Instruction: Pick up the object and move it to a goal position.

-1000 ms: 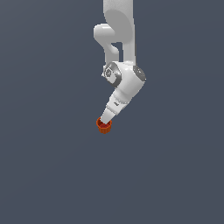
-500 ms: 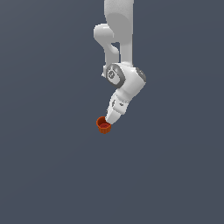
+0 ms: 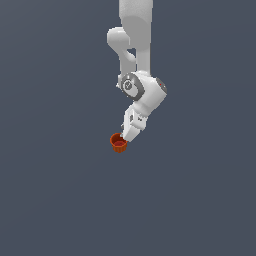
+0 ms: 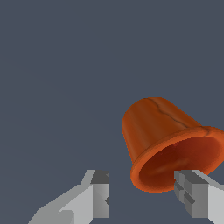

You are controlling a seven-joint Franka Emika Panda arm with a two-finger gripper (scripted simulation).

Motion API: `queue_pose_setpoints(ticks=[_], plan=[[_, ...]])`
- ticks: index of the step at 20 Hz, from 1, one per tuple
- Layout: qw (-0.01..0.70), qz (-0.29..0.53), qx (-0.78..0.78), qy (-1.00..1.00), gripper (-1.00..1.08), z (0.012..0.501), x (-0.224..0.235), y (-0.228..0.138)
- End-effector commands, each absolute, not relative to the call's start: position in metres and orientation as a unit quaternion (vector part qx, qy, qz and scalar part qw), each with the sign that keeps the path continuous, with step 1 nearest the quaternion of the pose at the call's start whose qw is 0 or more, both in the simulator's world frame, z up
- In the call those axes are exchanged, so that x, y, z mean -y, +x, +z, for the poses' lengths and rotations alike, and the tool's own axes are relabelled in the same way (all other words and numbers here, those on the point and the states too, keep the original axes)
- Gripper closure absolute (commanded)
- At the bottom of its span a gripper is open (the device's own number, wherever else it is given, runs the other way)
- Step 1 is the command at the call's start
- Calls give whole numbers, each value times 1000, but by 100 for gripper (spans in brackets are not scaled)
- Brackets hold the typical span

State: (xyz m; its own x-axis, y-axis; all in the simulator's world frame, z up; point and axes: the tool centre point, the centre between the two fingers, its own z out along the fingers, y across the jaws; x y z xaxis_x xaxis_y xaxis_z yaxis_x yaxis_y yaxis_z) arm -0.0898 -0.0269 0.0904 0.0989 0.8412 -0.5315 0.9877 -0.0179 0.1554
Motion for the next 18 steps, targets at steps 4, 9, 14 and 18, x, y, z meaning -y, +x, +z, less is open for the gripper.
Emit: queue_pose_setpoints(ticks=[4, 9, 14, 18], plan=[[249, -147, -656, 697, -20, 83, 32, -89], [249, -148, -657, 696, -20, 69, 41, -88], [249, -148, -657, 696, 108, 68, 42, -88], [249, -148, -657, 696, 108, 68, 42, -88]])
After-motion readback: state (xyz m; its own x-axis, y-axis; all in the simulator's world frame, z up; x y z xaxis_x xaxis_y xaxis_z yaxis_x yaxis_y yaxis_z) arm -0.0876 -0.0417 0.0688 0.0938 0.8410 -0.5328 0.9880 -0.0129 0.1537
